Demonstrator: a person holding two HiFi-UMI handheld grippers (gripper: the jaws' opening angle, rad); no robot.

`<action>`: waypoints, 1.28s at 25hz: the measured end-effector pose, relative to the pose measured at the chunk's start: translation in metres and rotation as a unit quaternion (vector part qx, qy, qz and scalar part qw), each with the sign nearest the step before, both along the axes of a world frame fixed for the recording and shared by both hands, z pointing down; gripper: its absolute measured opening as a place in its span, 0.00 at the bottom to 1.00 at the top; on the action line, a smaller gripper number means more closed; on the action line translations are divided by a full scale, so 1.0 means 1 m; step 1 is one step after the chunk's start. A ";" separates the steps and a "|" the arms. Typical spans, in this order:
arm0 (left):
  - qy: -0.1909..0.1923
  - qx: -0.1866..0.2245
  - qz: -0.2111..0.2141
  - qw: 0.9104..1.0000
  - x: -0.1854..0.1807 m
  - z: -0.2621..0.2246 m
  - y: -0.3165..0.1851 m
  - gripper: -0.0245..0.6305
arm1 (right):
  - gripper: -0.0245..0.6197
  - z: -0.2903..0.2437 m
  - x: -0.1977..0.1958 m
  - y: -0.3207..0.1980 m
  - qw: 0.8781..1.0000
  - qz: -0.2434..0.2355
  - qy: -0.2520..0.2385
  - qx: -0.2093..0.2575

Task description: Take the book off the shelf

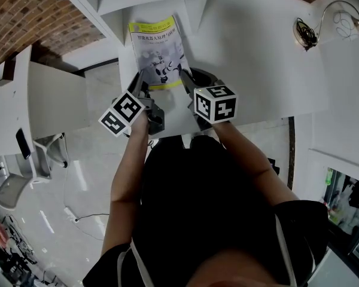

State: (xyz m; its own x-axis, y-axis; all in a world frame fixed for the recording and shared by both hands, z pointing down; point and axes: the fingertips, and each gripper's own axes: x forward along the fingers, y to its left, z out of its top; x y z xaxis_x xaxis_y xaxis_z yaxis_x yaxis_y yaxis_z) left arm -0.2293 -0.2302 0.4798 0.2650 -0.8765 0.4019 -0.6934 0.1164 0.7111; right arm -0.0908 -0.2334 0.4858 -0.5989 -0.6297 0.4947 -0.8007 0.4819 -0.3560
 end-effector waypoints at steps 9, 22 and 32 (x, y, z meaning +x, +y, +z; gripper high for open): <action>-0.007 0.017 -0.008 1.000 0.013 -0.008 0.025 0.15 | 0.14 -0.006 0.009 0.024 1.000 -0.017 -0.003 0.012; -0.006 0.037 -0.036 0.999 0.021 -0.016 0.063 0.15 | 0.14 -0.015 0.015 0.054 0.998 -0.058 -0.001 0.028; -0.008 0.055 -0.046 0.997 0.044 -0.028 0.092 0.15 | 0.14 -0.029 0.035 0.078 0.995 -0.084 -0.010 0.043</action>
State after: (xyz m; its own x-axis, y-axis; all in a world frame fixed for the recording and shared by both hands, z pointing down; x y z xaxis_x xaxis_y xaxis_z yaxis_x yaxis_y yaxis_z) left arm -0.1852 -0.1387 0.4518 0.1748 -0.9357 0.3063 -0.6949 0.1032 0.7117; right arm -0.0563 -0.1551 0.4569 -0.7089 -0.5590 0.4300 -0.6990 0.6377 -0.3234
